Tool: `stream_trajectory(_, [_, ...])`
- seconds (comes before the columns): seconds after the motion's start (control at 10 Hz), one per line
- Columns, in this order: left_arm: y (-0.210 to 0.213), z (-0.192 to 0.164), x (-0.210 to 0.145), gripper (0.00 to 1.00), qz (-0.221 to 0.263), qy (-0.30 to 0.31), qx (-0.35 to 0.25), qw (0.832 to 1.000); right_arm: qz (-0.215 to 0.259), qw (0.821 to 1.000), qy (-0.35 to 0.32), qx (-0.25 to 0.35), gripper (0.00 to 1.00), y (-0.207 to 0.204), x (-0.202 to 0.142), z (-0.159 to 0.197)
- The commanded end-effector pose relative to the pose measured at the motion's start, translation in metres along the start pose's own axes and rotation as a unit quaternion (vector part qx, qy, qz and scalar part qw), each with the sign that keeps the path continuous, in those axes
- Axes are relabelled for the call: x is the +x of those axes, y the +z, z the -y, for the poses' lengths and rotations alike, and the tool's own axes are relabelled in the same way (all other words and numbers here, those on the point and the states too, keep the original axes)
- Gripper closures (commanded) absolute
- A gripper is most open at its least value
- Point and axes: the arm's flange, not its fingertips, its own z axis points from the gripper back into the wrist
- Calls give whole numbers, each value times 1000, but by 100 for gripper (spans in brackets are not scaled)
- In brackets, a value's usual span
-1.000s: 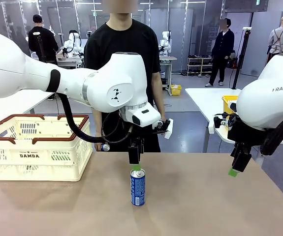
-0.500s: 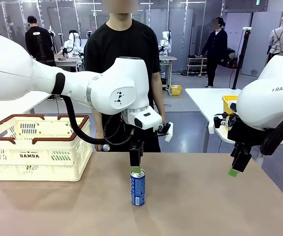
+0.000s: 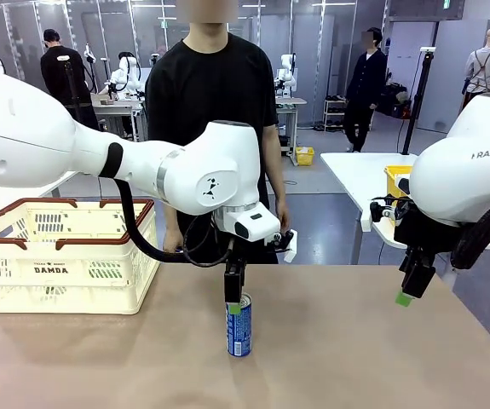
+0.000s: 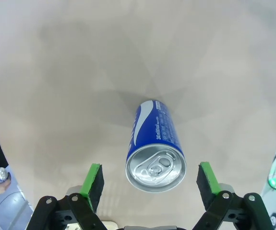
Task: Place the drinks into the Shopping basket.
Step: Pick up one drink and place it into the Shopping basket.
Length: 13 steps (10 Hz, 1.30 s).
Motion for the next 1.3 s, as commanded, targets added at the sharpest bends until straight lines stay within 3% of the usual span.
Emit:
stream_trajectory(0.0, [-9,1,-3,2,-3,18,0,1000,-1,1000,0,1,0,1,-1,1])
stream_trajectory(1.2, [-46,-5,-6,2,27,24,-19,999,-1,1000,0,1,0,1,-1,1])
